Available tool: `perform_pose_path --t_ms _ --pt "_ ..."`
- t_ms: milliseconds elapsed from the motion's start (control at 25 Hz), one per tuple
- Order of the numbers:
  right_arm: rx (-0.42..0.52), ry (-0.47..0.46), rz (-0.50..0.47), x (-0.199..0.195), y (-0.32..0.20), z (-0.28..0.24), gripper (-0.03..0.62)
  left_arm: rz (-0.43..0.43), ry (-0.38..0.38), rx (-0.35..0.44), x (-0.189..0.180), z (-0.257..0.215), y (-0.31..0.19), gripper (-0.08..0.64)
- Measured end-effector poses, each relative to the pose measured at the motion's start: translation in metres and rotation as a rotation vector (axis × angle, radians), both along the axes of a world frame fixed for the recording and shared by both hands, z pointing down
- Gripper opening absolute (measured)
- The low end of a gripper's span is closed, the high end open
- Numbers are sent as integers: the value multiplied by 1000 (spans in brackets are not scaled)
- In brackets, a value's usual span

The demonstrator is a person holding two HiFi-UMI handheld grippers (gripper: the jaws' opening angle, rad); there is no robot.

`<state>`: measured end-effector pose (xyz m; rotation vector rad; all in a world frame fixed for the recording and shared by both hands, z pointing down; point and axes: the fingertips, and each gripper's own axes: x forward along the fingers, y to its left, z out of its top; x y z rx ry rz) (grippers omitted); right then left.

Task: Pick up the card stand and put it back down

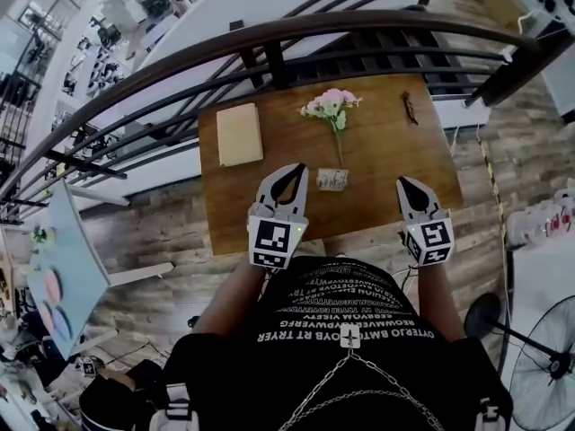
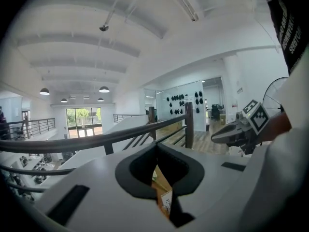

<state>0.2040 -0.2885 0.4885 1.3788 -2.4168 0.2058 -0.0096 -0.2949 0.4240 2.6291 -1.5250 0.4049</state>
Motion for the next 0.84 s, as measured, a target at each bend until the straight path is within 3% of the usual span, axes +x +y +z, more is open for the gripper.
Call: perform_pose_path --t_ms 320,840 --pt "61 -35 -2 18 29 -38 14 -27 -19 26 13 -15 34 25" --pt "74 -72 -79 1 39 -34 14 -112 -84 21 -6 -17 70 25"
